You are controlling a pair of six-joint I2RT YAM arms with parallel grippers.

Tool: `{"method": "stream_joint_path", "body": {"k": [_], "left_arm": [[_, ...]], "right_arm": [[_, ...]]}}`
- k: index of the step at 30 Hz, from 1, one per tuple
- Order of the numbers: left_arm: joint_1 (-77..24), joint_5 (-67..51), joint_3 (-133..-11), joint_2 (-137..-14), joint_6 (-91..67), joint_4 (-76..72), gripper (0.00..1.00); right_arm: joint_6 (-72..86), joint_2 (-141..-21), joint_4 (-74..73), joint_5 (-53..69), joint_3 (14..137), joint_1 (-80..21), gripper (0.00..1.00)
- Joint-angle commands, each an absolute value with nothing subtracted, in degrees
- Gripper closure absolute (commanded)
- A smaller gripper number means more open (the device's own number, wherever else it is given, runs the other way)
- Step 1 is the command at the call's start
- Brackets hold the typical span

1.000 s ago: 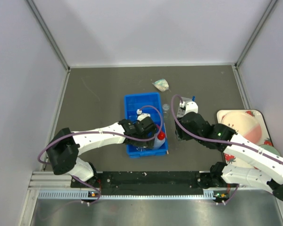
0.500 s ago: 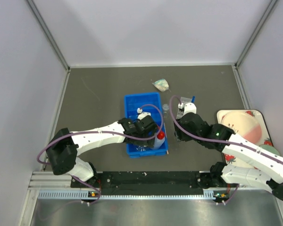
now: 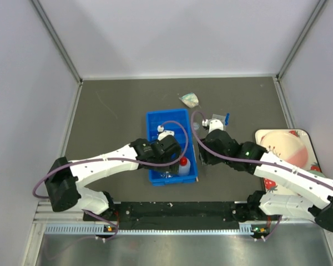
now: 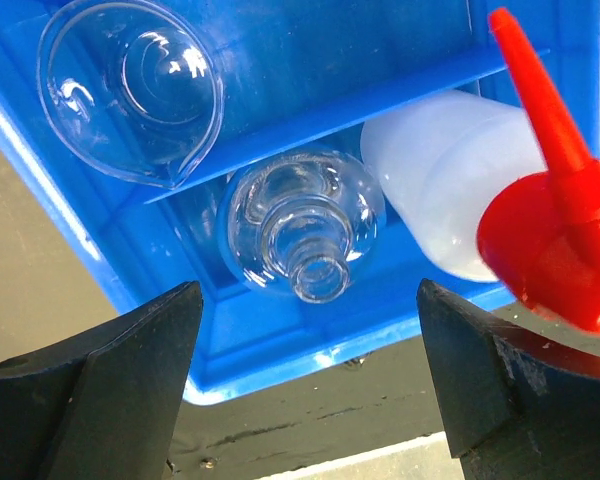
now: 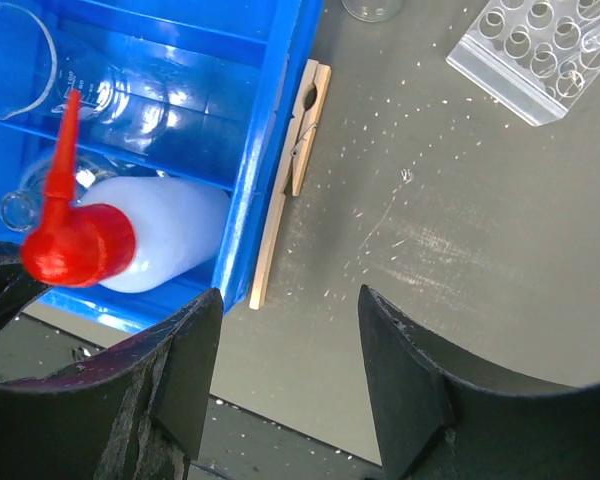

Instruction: Organize the chemistry lab equipment

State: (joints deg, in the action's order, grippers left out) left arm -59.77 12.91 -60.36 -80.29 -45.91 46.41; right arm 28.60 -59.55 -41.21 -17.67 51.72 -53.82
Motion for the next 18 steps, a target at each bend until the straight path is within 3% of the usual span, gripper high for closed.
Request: {"method": "stream_joint_path", "body": {"k": [1,8,15,18], "left_arm": [[-60.3,13.3,-63.1,-75.9,-45.9,48.4,0.07],[-60.3,13.7,-65.7,-72.0,-43.7,51.5,0.07],[-60.3,15.1,-66.9,-66.4,-41.2,53.4,0.03],[-60.3,16.3,-66.7,-63.1,-38.8,53.4,0.02]], "right_arm": [[28.6,-61.0,-38.5,-17.3,56.2,-54.4,0.43],[26.7,-65.6,-38.4,-21.3,61.3,-52.9,0.42],[22.6,-75.7,-35.4,-19.0,67.1,-42.9,0.41],[22.0,-80.0,-33.8,-16.4,69.2,-38.9,0.37]]}}
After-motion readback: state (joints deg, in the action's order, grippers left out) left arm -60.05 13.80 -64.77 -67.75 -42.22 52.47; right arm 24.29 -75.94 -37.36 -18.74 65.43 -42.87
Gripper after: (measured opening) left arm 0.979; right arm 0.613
